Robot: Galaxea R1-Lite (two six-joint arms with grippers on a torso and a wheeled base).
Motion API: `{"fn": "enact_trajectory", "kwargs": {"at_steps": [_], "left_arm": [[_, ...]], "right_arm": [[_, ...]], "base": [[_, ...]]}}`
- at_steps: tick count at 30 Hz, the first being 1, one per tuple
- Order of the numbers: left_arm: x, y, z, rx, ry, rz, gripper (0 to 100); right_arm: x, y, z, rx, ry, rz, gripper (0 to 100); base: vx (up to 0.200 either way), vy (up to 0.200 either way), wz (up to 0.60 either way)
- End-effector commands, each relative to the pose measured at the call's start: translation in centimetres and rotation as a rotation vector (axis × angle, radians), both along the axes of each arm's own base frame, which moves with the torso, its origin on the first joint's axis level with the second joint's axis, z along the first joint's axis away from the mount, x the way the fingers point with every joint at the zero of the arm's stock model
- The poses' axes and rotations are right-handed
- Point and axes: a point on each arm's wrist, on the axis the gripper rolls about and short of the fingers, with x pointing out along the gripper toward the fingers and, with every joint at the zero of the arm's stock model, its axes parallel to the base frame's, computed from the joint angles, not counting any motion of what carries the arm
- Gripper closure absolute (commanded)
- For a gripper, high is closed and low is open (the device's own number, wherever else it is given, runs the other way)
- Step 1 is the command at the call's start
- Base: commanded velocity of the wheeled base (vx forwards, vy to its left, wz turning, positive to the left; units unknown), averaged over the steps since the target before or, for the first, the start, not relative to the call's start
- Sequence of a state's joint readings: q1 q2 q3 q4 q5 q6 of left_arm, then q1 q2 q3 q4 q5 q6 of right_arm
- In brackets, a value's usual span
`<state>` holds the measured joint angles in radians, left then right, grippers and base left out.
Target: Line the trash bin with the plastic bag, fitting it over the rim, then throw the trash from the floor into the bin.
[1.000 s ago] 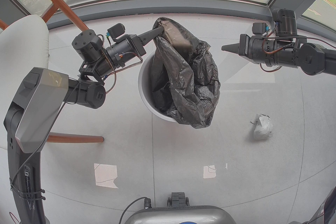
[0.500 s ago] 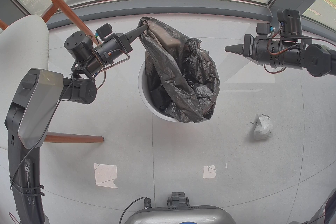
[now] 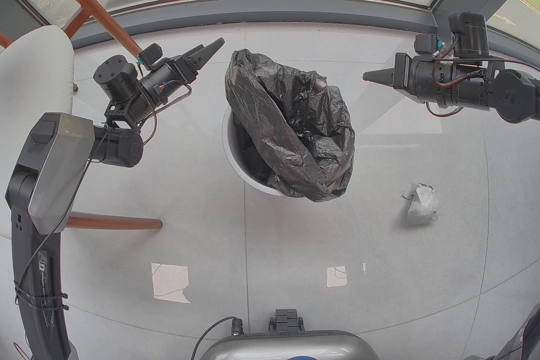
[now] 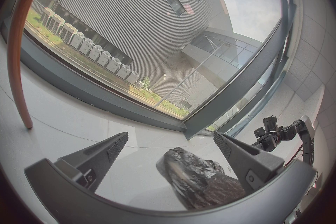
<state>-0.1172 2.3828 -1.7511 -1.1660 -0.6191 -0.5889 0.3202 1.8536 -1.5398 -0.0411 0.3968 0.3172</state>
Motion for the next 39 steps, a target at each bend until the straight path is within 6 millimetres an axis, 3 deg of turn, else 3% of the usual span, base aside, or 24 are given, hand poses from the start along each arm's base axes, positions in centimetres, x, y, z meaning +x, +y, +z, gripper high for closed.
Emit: {"fn": "enact_trajectory", "kwargs": {"at_steps": [1, 3, 4, 5, 7, 12, 17, 20, 29, 34, 39], "left_arm": [[-1.3, 1.4, 0.8, -0.002, 0.029, 0.023, 0], [-3.5, 1.6, 1.6, -0.006, 0.098, 0.007, 0], [-3.5, 1.6, 1.6, -0.006, 0.098, 0.007, 0], [-6.3, 1.7, 2.2, -0.018, 0.2, -0.011, 0], [-8.9, 1.4, 2.3, -0.02, 0.289, -0.027, 0], [-11.5, -1.1, -0.9, 0.011, 0.444, -0.101, 0], [-14.6, -4.4, -2.3, 0.044, 0.527, -0.205, 0], [-15.1, -5.5, -2.5, 0.051, 0.535, -0.235, 0], [-15.2, -5.7, -2.5, 0.052, 0.538, -0.237, 0], [-15.7, -7.4, -3.5, 0.071, 0.565, -0.277, 0], [-14.6, -8.7, -4.3, 0.075, 0.566, -0.275, 0]], "right_arm": [[-0.3, 0.0, 0.2, 0.001, -0.002, 0.002, 100], [-0.5, 0.0, 0.1, 0.001, 0.001, 0.005, 100], [-0.5, 0.0, 0.1, 0.001, 0.001, 0.005, 100], [-0.5, 0.1, -0.2, -0.004, 0.011, 0.005, 100], [-0.5, 0.2, -0.3, -0.005, 0.015, 0.007, 100], [-0.5, 0.4, -0.4, -0.006, 0.018, 0.012, 100], [-0.6, 0.6, -0.5, -0.013, 0.015, 0.001, 100], [-0.6, 0.6, -0.4, -0.012, 0.013, 0.001, 100], [-0.7, 0.5, -0.9, -0.018, 0.029, -0.001, 100], [-0.7, 0.6, -1.1, -0.022, 0.036, 0.001, 100], [-0.7, 0.5, -1.1, -0.021, 0.034, 0.0, 100]], "base": [[0.0, 0.0, 0.0], [0.0, 0.0, 0.0], [0.0, 0.0, 0.0], [0.0, 0.0, 0.0], [0.0, 0.0, 0.0], [0.0, 0.0, 0.0], [0.0, 0.0, 0.0], [0.0, 0.0, 0.0], [0.0, 0.0, 0.0], [0.0, 0.0, 0.0], [0.0, 0.0, 0.0]]}}
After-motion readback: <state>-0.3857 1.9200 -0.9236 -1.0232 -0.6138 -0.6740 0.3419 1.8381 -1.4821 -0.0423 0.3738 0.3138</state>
